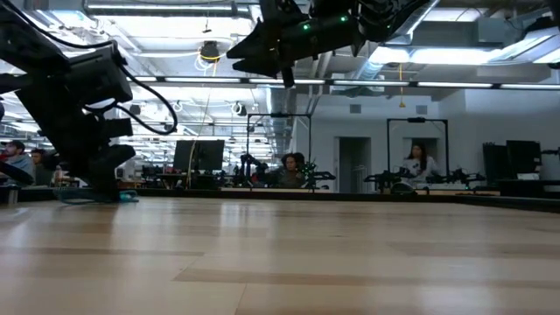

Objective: Pick and place USB-C Cables
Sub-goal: Put the black blue charger cable into the orange bin

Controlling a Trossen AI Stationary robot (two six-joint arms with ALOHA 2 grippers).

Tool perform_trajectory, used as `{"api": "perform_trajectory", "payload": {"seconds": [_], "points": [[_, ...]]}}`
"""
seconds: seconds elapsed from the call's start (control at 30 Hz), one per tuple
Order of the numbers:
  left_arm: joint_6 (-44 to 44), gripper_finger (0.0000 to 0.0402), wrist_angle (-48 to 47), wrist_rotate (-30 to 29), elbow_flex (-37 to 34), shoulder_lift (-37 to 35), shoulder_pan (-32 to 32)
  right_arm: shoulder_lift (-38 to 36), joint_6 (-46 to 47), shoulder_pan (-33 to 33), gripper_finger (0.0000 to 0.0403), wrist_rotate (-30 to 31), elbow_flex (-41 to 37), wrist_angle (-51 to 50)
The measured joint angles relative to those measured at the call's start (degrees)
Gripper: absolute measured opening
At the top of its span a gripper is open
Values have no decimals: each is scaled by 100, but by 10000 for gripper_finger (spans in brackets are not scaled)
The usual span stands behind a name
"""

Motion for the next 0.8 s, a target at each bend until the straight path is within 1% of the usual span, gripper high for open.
{"api": "perform_trajectory", "payload": {"seconds": [0.13,0.23,0.3,0.4,0.8], "points": [[46,8,135,-58,-15,10,-153,-80,-237,25,171,6,2,-51],[61,5,461,-49,-31,17,-343,-112,-302,36,168,8,-4,-253],[63,3,750,-44,-40,24,-481,-127,-314,52,166,7,-2,-257],[159,3,1292,-191,-39,19,-672,-127,-294,76,161,9,0,-299],[1037,1,3315,-314,-33,15,-1319,-127,-391,511,132,37,0,-141]]}}
